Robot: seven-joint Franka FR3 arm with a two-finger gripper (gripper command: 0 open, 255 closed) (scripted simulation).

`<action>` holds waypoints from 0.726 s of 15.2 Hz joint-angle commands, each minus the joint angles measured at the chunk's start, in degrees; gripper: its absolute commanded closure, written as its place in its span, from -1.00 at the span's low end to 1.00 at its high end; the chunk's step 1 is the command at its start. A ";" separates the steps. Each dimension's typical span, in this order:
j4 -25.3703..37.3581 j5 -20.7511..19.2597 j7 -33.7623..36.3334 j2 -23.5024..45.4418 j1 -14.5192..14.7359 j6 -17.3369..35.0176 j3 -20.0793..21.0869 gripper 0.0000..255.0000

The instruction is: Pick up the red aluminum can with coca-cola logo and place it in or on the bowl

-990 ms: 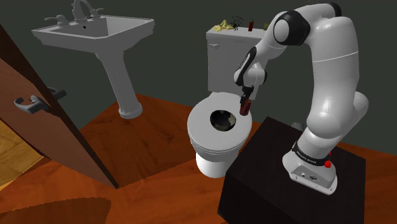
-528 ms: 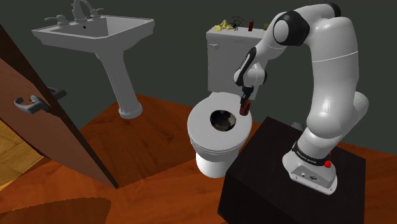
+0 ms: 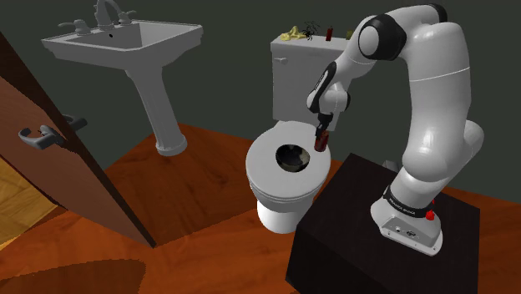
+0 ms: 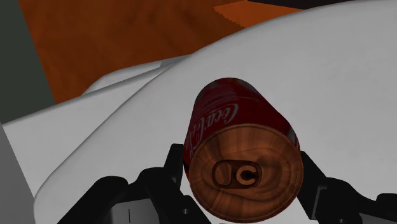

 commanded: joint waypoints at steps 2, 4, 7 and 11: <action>-0.26 -0.35 0.27 -0.69 0.32 -0.50 -0.37 1.00; -0.70 -1.15 0.86 -2.20 0.97 -1.58 -1.22 1.00; -1.27 -2.45 1.80 -4.45 1.93 -3.23 -2.46 1.00; -1.85 -4.32 3.14 -7.40 3.13 -5.52 -4.04 1.00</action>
